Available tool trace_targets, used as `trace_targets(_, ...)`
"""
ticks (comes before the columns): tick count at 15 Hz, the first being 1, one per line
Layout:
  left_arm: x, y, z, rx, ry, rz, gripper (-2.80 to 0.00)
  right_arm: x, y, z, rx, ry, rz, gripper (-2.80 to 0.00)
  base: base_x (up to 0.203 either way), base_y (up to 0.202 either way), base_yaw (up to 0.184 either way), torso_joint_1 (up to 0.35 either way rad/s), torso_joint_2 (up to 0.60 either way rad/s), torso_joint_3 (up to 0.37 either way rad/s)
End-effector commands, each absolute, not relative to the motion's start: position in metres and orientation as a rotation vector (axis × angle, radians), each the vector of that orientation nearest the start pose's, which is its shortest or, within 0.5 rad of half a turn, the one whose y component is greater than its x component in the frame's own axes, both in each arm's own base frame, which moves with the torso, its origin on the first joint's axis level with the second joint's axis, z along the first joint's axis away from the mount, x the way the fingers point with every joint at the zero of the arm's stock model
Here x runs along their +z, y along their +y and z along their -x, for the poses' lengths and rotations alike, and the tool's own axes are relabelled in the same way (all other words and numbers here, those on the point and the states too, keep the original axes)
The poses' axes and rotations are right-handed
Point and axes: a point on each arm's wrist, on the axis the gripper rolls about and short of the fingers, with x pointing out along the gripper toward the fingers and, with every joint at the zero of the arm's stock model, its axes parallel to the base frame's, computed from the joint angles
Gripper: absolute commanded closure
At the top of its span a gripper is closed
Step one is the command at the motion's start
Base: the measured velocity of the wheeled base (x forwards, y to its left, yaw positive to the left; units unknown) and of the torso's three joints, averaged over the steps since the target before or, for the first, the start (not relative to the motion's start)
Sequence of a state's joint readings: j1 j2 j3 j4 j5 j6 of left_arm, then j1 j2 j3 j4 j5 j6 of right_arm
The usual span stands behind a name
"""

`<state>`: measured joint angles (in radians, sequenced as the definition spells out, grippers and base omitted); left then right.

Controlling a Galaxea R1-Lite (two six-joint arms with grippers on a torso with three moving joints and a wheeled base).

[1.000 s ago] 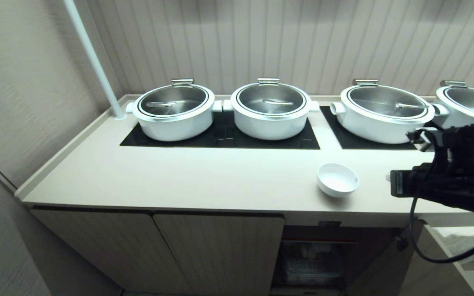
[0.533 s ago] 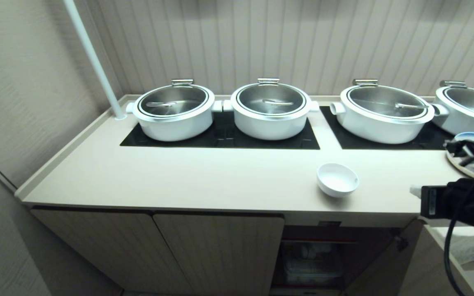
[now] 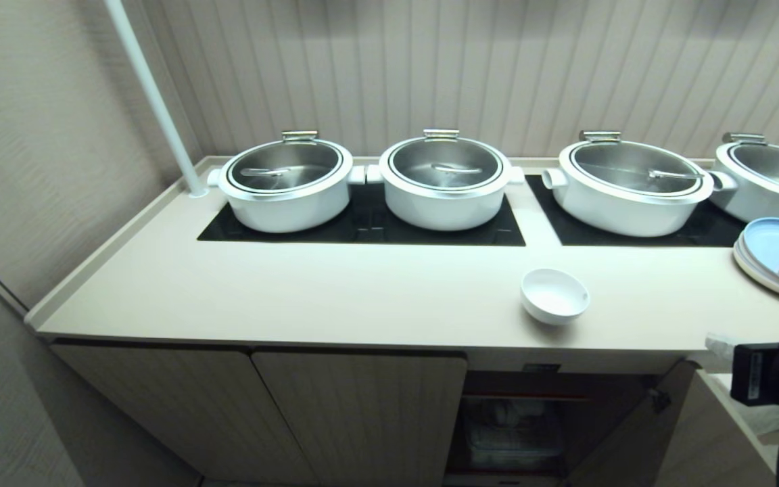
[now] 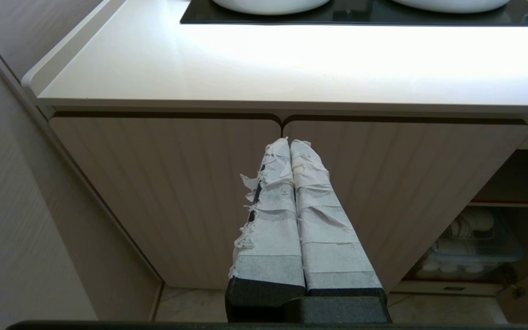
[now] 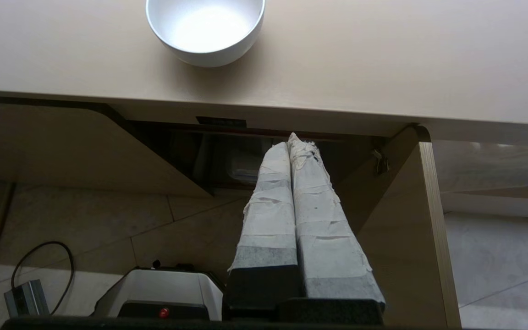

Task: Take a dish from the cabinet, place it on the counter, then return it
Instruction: Pick up the bowl from the table

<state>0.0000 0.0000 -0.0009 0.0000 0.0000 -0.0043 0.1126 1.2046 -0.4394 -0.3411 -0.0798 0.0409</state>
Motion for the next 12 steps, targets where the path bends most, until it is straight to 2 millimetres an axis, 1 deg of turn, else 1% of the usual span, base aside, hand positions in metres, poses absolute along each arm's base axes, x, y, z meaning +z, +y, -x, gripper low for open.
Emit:
trace_targets(1, 0.076, 0.0, 0.023, 0.0, -0.001, 0.005, 0.0, 0.17, 0.016, -0.158, 0.023, 0.417, 0.0, 0.0, 0.0, 0.0, 0.0, 0.0, 0.0, 0.0)
trace_targets(3, 0.076, 0.0, 0.023, 0.0, 0.0, 0.005, 0.0, 0.163, 0.015, -0.148, 0.023, 0.428, 0.001, 0.0, 0.0, 0.0, 0.0, 0.0, 0.0, 0.0)
trace_targets(5, 0.076, 0.0, 0.023, 0.0, -0.001, 0.005, 0.0, 0.151, 0.013, -0.129, 0.026, 0.44, 0.01, 0.0, 0.0, 0.0, 0.0, 0.0, 0.0, 0.0)
trace_targets(8, 0.076, 0.0, 0.023, 0.0, -0.002, 0.005, 0.0, 0.13, 0.009, -0.094, 0.038, 0.44, 0.053, 0.0, 0.0, 0.0, 0.0, 0.0, 0.0, 0.0)
trace_targets(12, 0.076, 0.0, 0.023, 0.0, -0.002, 0.005, 0.0, 0.109, 0.005, -0.047, 0.118, 0.339, 0.06, 0.0, 0.0, 0.0, 0.0, 0.0, 0.0, 0.0)
